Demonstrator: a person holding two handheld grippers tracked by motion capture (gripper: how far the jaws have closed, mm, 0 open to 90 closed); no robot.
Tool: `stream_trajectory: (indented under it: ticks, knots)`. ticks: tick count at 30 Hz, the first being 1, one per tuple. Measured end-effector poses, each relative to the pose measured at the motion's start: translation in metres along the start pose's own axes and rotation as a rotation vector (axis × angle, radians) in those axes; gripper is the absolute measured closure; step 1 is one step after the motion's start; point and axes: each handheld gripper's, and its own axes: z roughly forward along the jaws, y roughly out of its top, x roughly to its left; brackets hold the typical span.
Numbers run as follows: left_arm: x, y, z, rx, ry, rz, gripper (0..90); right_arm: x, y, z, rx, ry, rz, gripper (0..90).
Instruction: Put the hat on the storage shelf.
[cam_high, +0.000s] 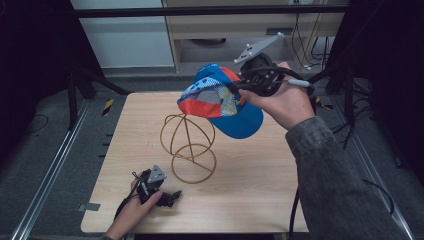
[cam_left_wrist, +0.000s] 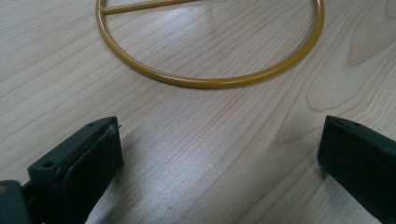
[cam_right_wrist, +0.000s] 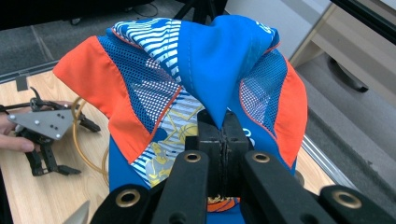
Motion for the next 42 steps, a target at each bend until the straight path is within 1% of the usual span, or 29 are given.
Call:
stream_trajectory:
  ticks: [2, 4, 6, 13, 20, 25, 34, 39, 42]
  knots:
    - [0.000, 0.000, 0.000, -0.002, 0.001, -0.002, 0.0, 0.003, 0.006, 0.005, 0.000, 0.008, -0.013, 89.9]
    - [0.000, 0.000, 0.000, -0.002, 0.001, -0.002, 0.0, 0.004, 0.008, 0.007, -0.001, 0.012, -0.013, 89.9]
    - [0.000, 0.000, 0.000, -0.002, 0.001, -0.002, 0.0, 0.006, 0.013, 0.013, 0.001, 0.022, -0.021, 89.9]
    - [0.000, 0.000, 0.000, -0.002, 0.001, -0.002, 0.0, 0.008, 0.022, 0.025, 0.006, 0.042, -0.023, 89.9]
    - [0.000, 0.000, 0.000, -0.002, 0.001, -0.002, 0.0, 0.015, 0.036, 0.034, -0.001, 0.059, -0.041, 90.0]
    - [0.000, 0.000, 0.000, -0.002, 0.001, -0.002, 0.0, 0.020, 0.045, 0.040, 0.010, 0.064, -0.062, 90.0]
    - [0.000, 0.000, 0.000, -0.001, 0.000, -0.004, 0.0, 0.026, 0.050, 0.049, 0.031, 0.079, -0.078, 90.0]
    - [0.000, 0.000, 0.000, -0.001, 0.001, -0.004, 0.0, 0.029, 0.051, 0.058, 0.042, 0.094, -0.083, 90.0]
    - [0.000, 0.000, 0.000, -0.001, 0.001, -0.004, 0.0, 0.035, 0.054, 0.065, 0.054, 0.109, -0.095, 89.9]
